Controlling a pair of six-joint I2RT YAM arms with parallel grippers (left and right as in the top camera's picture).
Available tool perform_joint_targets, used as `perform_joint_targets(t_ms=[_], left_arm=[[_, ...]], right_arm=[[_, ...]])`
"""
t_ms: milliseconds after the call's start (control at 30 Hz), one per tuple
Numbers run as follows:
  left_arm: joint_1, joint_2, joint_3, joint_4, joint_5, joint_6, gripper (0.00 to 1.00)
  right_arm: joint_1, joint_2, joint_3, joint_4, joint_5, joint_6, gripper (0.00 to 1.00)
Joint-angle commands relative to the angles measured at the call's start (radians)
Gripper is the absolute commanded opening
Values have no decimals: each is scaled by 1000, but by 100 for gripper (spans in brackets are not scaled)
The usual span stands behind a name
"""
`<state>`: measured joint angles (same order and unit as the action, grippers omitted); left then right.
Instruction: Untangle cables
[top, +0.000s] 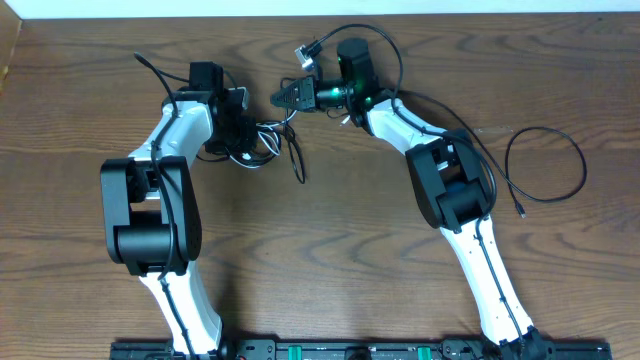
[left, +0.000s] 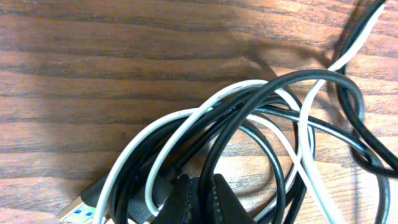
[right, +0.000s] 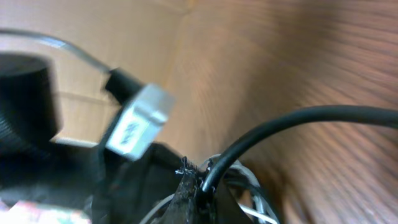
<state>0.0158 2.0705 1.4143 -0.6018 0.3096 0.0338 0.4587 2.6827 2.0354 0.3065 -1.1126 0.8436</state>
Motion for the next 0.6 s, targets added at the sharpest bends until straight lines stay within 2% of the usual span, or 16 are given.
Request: perform_joint_targets(t_ms=[0, 567], left_arm=[[0, 21, -6, 2, -7, 1, 8], [0, 21, -6, 25, -15, -123, 9]], right_arm=[[-14, -78, 10, 51, -148, -29, 1], [-82, -232, 10, 24, -240, 54, 1]])
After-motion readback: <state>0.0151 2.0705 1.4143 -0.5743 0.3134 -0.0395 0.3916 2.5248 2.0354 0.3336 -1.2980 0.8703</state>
